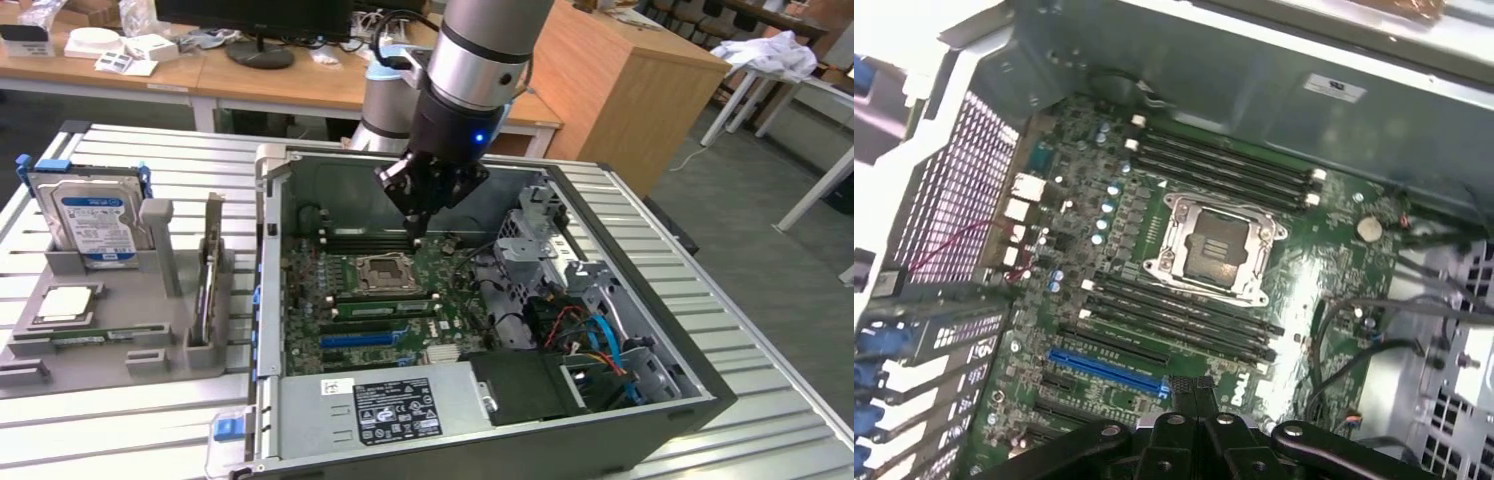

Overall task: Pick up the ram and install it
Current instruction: 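Press down the ram until it locks into place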

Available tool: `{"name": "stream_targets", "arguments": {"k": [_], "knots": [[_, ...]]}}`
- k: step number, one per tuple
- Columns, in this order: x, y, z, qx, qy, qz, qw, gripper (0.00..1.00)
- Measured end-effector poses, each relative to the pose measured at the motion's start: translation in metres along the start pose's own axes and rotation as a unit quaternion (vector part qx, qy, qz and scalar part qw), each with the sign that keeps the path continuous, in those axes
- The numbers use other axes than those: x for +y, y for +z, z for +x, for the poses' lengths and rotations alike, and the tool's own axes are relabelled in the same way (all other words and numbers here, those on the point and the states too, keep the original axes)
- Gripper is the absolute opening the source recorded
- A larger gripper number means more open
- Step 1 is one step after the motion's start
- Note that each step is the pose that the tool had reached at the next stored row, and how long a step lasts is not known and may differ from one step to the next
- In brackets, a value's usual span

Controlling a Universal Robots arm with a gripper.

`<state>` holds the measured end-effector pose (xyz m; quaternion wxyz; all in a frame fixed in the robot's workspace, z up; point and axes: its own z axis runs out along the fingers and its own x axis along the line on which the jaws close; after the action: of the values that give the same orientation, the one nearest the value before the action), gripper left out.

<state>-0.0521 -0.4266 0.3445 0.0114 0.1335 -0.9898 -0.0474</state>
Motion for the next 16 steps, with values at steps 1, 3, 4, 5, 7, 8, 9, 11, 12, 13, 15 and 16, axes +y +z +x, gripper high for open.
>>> {"name": "stream_targets", "arguments": {"k": [1, 3, 4, 5, 7, 8, 9, 11, 12, 13, 15, 16], "knots": [[0.0, 0.0, 0.0, -0.0003, 0.004, 0.0002, 1.0, 0.11], [0.0001, 0.0001, 0.0, -0.0005, 0.005, 0.0003, 1.0, 0.11], [0.0001, 0.0002, 0.0, -0.0004, 0.005, 0.0007, 1.0, 0.11], [0.0001, 0.0002, 0.0, -0.0002, 0.005, 0.0013, 1.0, 0.11], [0.0001, 0.0001, 0.0, 0.0001, 0.006, 0.0023, 1.0, 0.11], [0.0001, 0.0001, 0.0, 0.0001, 0.006, 0.0023, 1.0, 0.11], [0.0001, 0.0001, 0.0, 0.0001, 0.005, 0.0023, 1.0, 0.11], [0.0001, 0.0001, 0.0, -0.0003, 0.009, 0.0023, 1.0, 0.11], [0.0001, 0.0001, 0.0, -0.0008, 0.015, 0.0022, 0.9999, 0.11], [0.0001, 0.0001, 0.0, -0.0014, 0.022, 0.0022, 0.9998, 0.11], [0.0001, 0.0001, 0.0, -0.0028, 0.036, 0.002, 0.9993, 0.11], [0.0001, 0.0002, 0.0, -0.0037, 0.045, 0.0019, 0.999, 0.11]]}}
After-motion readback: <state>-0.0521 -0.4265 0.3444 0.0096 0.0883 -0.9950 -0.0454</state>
